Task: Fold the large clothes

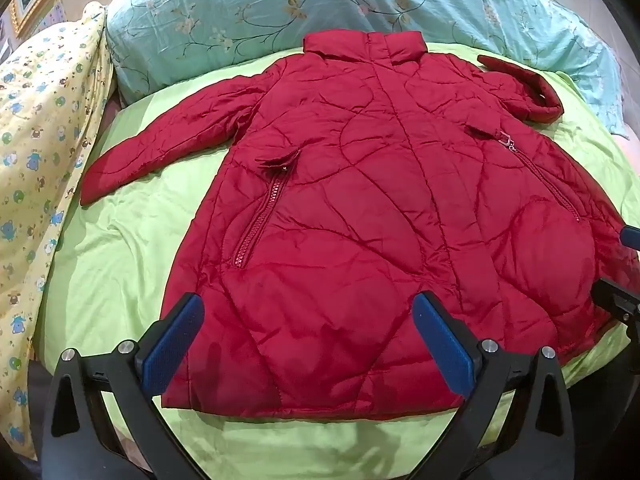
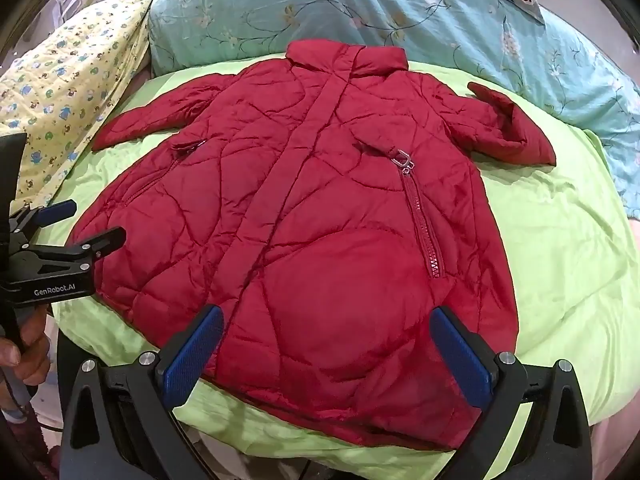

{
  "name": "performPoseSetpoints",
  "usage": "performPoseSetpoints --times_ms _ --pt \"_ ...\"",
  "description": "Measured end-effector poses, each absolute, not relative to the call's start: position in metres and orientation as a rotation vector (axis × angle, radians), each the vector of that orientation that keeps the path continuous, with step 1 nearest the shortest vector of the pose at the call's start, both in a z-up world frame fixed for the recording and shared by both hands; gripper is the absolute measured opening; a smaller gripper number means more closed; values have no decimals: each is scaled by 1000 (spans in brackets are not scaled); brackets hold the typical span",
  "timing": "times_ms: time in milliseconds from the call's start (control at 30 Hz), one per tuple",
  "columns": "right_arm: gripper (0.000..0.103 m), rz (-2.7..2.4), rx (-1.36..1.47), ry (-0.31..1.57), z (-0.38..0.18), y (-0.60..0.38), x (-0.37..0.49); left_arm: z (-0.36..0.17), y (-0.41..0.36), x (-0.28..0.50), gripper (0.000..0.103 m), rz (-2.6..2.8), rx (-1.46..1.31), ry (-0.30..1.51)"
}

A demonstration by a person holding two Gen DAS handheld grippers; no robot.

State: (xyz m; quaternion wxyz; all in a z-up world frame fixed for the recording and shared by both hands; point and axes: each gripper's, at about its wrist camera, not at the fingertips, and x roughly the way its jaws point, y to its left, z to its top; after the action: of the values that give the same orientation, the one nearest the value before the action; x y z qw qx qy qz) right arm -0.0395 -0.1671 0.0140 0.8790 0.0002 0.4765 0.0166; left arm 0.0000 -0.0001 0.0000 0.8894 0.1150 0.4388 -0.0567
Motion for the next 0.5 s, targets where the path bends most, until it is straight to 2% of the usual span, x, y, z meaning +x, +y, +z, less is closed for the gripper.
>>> performPoseSetpoints --times_ms 500 --pt "103 35 -2 995 20 -165 -39 -1 -1 1 103 -123 240 911"
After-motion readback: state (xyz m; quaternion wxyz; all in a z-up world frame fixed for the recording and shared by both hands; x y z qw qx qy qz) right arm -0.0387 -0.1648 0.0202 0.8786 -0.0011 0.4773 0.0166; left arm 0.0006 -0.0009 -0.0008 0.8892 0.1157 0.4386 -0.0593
